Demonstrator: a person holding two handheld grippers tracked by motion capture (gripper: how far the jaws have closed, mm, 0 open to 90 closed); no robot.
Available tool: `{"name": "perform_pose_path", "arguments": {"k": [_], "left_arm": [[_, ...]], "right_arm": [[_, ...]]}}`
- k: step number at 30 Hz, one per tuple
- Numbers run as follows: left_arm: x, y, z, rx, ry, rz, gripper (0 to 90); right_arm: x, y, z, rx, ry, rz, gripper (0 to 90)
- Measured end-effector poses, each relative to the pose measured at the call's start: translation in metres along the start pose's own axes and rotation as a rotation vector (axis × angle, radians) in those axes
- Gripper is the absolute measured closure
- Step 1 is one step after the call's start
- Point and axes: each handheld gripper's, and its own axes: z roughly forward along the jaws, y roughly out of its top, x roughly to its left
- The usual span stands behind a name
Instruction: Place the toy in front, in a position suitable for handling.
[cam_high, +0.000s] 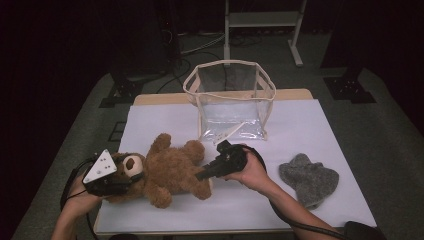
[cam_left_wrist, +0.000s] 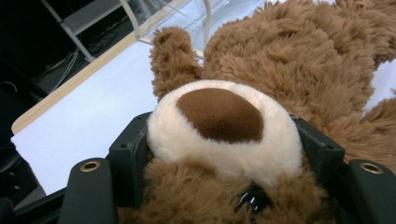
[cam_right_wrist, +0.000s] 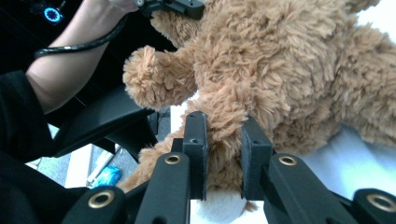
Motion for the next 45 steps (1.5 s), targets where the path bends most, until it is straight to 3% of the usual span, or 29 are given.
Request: {"name": "perform_pose_path", "arguments": {"k": [6,9,14,19,21,22,23,24,25,31,37,38,45], "left_arm": [[-0.002,0.011,0.001,-0.03,-0.017,0.01,32.3],[-0.004,0.02,0.005,-0.046,-0.024,0.019,32.3],[-0.009,0.04,0.022,-0.071,-0.057,0.054,32.2],[-0.021,0.068,0.052,-0.106,-0.114,0.092,32.2],[-0.028,0.079,0.066,-0.113,-0.139,0.108,32.2],[-0.031,0.084,0.073,-0.116,-0.151,0.116,32.2],[-0.038,0.093,0.087,-0.117,-0.173,0.13,32.2],[-0.038,0.093,0.087,-0.117,-0.173,0.13,32.2],[-0.044,0.1,0.097,-0.122,-0.191,0.137,32.2],[-0.078,0.132,0.144,-0.151,-0.284,0.173,32.2],[-0.096,0.133,0.165,-0.116,-0.324,0.197,31.8],[-0.098,0.13,0.167,-0.104,-0.329,0.2,31.4],[-0.097,0.101,0.159,-0.038,-0.332,0.169,30.9]], "right_arm": [[0.01,0.006,-0.014,-0.001,-0.003,-0.012,76.0],[0.015,0.008,-0.026,-0.005,-0.03,-0.019,76.1],[0.021,0.004,-0.05,-0.014,-0.06,-0.012,76.2],[0.027,-0.009,-0.086,-0.035,-0.107,0.003,77.0],[0.029,-0.024,-0.11,-0.045,-0.137,0.02,77.5],[0.029,-0.024,-0.11,-0.045,-0.137,0.02,77.5],[0.03,-0.036,-0.125,-0.05,-0.163,0.037,77.6],[0.03,-0.036,-0.125,-0.05,-0.163,0.037,77.6],[0.03,-0.041,-0.13,-0.051,-0.175,0.043,77.6],[0.038,-0.089,-0.183,-0.091,-0.256,0.11,77.9],[0.042,-0.12,-0.196,-0.086,-0.304,0.126,77.8],[0.041,-0.129,-0.193,-0.082,-0.303,0.134,77.9],[0.036,-0.144,-0.177,-0.079,-0.309,0.118,77.4]]}}
